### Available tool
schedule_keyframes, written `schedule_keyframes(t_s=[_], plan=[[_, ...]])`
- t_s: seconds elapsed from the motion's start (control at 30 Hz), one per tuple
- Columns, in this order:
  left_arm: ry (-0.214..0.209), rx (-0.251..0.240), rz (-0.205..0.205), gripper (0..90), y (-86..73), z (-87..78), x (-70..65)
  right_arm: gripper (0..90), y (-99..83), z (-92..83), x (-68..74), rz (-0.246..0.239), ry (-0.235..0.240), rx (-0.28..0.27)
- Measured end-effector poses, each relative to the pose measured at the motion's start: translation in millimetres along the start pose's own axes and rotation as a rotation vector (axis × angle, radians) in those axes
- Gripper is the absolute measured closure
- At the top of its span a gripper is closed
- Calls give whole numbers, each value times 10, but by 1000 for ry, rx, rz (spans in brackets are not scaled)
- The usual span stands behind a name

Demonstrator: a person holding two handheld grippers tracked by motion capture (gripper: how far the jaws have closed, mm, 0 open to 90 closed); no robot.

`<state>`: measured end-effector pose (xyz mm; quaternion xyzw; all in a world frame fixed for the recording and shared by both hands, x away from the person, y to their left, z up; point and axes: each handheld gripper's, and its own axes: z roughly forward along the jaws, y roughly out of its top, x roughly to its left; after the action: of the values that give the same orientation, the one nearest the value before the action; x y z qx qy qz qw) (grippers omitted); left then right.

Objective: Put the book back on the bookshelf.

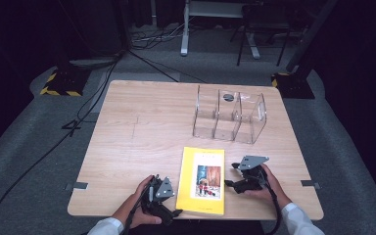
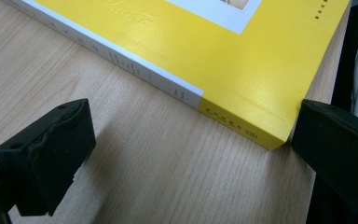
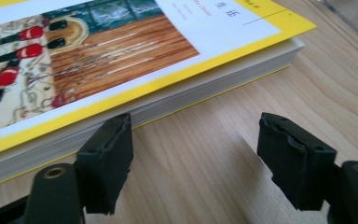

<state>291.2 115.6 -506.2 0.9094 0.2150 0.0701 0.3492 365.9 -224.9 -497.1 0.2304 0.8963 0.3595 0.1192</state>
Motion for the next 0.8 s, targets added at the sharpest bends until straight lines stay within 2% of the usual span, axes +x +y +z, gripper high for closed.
schedule_keyframes(t_s=[0.13, 0.27, 0.43, 0.57, 0.7, 0.8], plan=[[18, -1, -20, 2, 10, 7, 42, 309, 27, -28, 38, -36, 40, 36], [49, 3, -45, 5, 30, 17, 137, 323, 58, -39, 35, -52, 59, 72], [33, 5, -36, 0, 69, 49, 195, 373, 112, -42, 44, -66, 71, 115], [26, 1, -32, 0, 108, 83, 255, 467, 182, -48, 47, -79, 94, 173], [37, -3, -39, 0, 140, 113, 322, 491, 242, -40, 38, -101, 114, 227], [28, 2, -35, 0, 157, 122, 372, 497, 305, -23, 67, -124, 140, 279]])
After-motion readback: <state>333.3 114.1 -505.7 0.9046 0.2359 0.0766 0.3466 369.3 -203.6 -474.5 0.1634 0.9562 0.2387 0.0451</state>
